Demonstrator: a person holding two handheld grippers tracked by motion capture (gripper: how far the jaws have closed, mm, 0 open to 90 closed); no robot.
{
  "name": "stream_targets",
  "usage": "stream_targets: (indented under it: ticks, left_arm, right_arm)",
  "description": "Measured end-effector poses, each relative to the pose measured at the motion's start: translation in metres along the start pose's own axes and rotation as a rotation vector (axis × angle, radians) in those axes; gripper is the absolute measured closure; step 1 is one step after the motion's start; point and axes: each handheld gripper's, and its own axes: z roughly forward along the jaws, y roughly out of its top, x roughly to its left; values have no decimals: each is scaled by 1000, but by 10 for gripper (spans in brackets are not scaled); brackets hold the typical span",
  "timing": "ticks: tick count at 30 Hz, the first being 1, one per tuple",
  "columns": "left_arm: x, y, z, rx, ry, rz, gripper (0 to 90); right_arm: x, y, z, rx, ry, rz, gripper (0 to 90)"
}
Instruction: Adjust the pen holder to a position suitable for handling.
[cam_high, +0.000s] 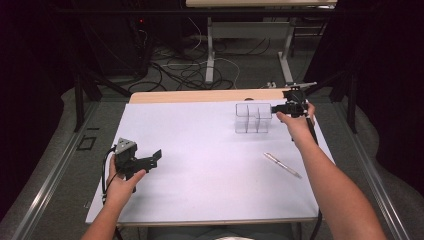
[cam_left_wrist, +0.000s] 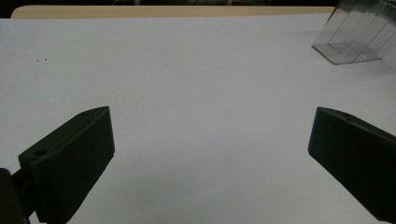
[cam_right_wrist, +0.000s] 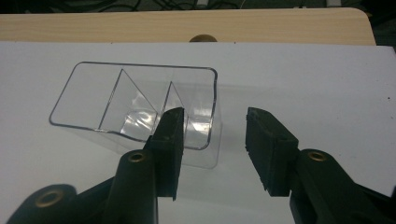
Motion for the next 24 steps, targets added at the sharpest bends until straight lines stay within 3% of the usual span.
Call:
stream_targets:
  ticks: [15, 24]
  left_arm:
    - [0, -1, 1, 6, 2, -3, 6]
    - [0, -1, -1, 1, 3, -6, 6]
  right_arm:
    - [0, -2, 30, 22, -33, 19, 618]
    - [3, -4, 44, 35, -57, -1, 661]
